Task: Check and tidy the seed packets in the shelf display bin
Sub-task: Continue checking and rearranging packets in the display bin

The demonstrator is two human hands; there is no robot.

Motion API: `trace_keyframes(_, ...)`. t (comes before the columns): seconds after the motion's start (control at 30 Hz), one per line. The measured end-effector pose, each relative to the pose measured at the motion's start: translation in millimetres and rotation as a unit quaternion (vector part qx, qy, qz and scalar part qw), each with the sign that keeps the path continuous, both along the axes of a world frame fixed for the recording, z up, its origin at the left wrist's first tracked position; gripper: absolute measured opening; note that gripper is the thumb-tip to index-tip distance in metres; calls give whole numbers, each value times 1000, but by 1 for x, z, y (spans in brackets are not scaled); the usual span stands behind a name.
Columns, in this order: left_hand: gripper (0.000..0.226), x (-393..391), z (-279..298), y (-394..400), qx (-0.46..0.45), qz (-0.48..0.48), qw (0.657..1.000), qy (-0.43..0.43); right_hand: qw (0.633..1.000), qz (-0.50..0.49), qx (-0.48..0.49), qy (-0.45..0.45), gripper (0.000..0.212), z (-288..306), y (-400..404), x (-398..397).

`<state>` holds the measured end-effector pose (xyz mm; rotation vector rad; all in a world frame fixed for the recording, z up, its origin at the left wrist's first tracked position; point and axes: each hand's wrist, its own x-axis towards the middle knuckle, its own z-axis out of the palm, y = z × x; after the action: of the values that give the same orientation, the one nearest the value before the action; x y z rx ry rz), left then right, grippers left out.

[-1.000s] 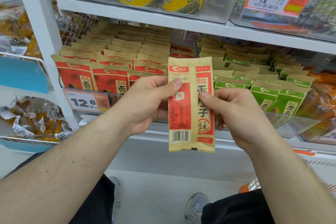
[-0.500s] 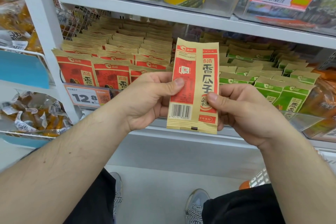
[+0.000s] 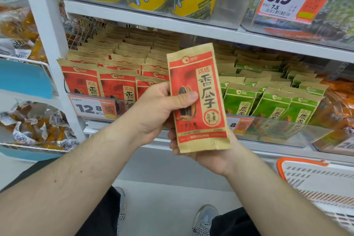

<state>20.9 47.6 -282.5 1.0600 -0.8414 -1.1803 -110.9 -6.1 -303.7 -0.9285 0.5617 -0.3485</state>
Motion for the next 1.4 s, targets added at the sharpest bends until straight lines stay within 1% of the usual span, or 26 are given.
trace_keyframes(0.07, 34, 4, 2, -1, 9, 43, 999, 8, 989, -89, -96, 64, 30, 2, -7, -5)
trace_keyframes(0.1, 35, 7, 3, -1, 9, 55, 998, 7, 983, -119, -120, 78, 34, 3, -13, -8)
trace_keyframes(0.2, 31, 9, 6, 1, 12, 59, 998, -10, 972, -142, -166, 88, 62, 11, -21, -16)
trace_keyframes(0.23, 29, 8, 7, 1, 15, 57, 998, -17, 967, -135, -199, 89, 63, 14, -22, -17)
trace_keyframes(0.3, 25, 8, 7, 1, 25, 57, 998, -32, 954, -123, -259, 93, 52, 17, -20, -19)
trace_keyframes(0.5, 25, 10, 8, 2, 34, 45, 997, -52, 950, -108, -281, 80, 38, 15, -23, -23)
trace_keyframes(0.53, 26, 11, 9, 3, 33, 35, 997, -68, 949, -107, -286, 75, 33, 16, -24, -24)
trace_keyframes(0.57, 25, 12, 9, 3, 30, 19, 994, -105, 947, -108, -296, 65, 28, 17, -24, -26)
trace_keyframes(0.63, 25, 12, 13, 7, 31, -28, 976, -213, 944, -105, -311, 41, 19, 20, -26, -29)
trace_keyframes(0.67, 25, 10, 15, 9, 34, -48, 966, -253, 945, -102, -309, 29, 17, 22, -26, -32)
trace_keyframes(0.73, 21, 5, 22, 9, 31, -61, 954, -291, 952, -103, -289, 1, 17, 28, -27, -36)
trace_keyframes(0.8, 19, 2, 29, 4, 10, -35, 945, -324, 951, -121, -284, -21, 12, 31, -32, -41)
trace_keyframes(0.87, 39, 4, 36, -6, -29, 42, 920, -388, 944, -145, -295, -20, 7, 32, -40, -46)
trace_keyframes(0.9, 46, 7, 40, -13, -48, 76, 898, -430, 942, -160, -294, -15, 7, 32, -44, -49)
trace_keyframes(0.93, 45, 10, 45, -20, -59, 96, 871, -478, 942, -175, -288, -7, 8, 32, -47, -51)
trace_keyframes(0.97, 40, 15, 49, -28, -61, 106, 835, -536, 942, -187, -279, -1, 10, 32, -50, -53)
trace_keyframes(1.0, 36, 20, 53, -39, -51, 108, 792, -598, 942, -201, -269, 6, 18, 33, -51, -54)
trace_keyframes(1.07, 42, 27, 60, -65, 0, 82, 700, -709, 941, -227, -250, 15, 38, 33, -53, -55)
trace_keyframes(1.1, 50, 30, 62, -79, 44, 59, 660, -748, 941, -236, -242, 15, 42, 33, -53, -54)
trace_keyframes(1.13, 58, 32, 64, -93, 88, 33, 629, -772, 941, -243, -234, 13, 41, 33, -52, -54)
trace_keyframes(1.17, 65, 33, 65, -107, 124, 8, 613, -780, 941, -247, -230, 9, 35, 33, -52, -54)
trace_keyframes(1.2, 70, 35, 65, -121, 149, -15, 611, -777, 942, -250, -224, 7, 29, 35, -52, -54)
trace_keyframes(1.23, 73, 37, 65, -134, 166, -31, 620, -766, 943, -250, -221, 4, 27, 36, -52, -55)
trace_keyframes(1.3, 75, 41, 63, -156, 189, -43, 641, -742, 942, -257, -217, -8, 29, 37, -51, -57)
trace_keyframes(1.4, 80, 51, 54, -175, 231, -49, 661, -712, 928, -291, -228, -36, 32, 37, -53, -60)
